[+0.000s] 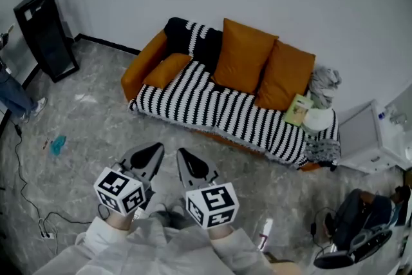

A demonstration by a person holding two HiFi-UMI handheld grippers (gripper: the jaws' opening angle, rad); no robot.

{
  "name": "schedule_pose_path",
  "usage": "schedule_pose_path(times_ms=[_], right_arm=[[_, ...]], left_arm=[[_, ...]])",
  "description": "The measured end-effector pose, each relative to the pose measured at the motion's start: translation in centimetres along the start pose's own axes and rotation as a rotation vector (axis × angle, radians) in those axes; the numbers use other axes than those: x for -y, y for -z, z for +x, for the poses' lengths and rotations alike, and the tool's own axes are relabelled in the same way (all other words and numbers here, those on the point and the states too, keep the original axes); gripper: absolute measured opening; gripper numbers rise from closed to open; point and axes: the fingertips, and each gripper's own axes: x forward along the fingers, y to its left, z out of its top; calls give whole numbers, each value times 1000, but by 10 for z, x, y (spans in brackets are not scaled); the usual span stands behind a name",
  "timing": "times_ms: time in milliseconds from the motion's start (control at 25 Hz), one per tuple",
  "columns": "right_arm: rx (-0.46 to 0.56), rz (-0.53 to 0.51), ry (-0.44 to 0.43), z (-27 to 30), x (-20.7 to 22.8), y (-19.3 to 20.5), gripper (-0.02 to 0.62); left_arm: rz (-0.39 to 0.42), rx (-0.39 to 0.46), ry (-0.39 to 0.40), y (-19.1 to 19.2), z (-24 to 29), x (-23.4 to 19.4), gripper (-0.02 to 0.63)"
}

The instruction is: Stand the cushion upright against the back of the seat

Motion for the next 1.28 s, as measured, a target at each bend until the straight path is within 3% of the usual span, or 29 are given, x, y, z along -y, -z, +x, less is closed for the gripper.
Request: schedule_pose_path(times_ms=[560,1080,1280], right_arm=[[-11,110,-45,4,6,25,12],[-7,42,24,142,38,-25,12],[10,39,67,197,50,-47,12]], left_arm=[[-25,-38,-31,23,9,-3,8],[-71,-44,57,-20,68,-122,8],[-46,-45,114,-47,94,-168,8]])
